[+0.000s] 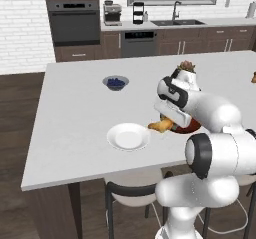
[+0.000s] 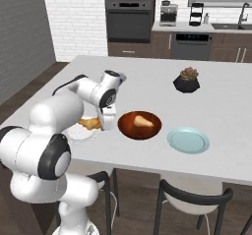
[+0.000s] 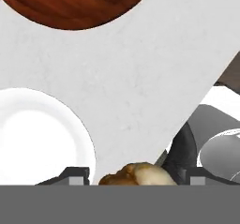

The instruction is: Pick the chicken drumstick and squash from their plates and place them in the bowl. Then put the bowl in the fridge.

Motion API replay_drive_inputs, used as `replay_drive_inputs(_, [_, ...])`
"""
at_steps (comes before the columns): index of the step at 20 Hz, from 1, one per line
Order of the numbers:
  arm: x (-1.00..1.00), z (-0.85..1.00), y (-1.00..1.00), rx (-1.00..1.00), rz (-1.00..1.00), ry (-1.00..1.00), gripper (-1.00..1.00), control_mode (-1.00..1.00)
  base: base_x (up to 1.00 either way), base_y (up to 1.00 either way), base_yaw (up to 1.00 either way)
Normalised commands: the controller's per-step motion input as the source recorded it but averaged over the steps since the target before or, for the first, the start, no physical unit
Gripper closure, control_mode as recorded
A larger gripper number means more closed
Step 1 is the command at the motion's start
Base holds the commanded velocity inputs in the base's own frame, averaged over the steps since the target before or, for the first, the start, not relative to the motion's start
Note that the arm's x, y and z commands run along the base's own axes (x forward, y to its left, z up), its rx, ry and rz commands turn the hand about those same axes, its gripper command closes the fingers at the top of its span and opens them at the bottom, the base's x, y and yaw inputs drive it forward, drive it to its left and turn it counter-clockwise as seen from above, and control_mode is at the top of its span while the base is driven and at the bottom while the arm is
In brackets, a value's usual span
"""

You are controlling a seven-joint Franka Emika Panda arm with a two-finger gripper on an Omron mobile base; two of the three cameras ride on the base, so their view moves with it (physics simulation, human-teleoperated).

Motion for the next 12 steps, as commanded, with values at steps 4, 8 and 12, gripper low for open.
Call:
replay_drive_inputs(4, [0.05, 0.4, -1.0, 0.0, -0.15, 0.14, 1.0, -1.0, 0.0, 0.0, 0.0])
replay_drive_inputs(8, [0.46, 0.14, -1.0, 0.02, -0.11, 0.36, 1.0, -1.0, 0.0, 0.0, 0.0])
replay_drive_inputs(12, [0.59, 0.02, -1.0, 0.0, -0.11, 0.38, 1.0, -1.0, 0.0, 0.0, 0.0])
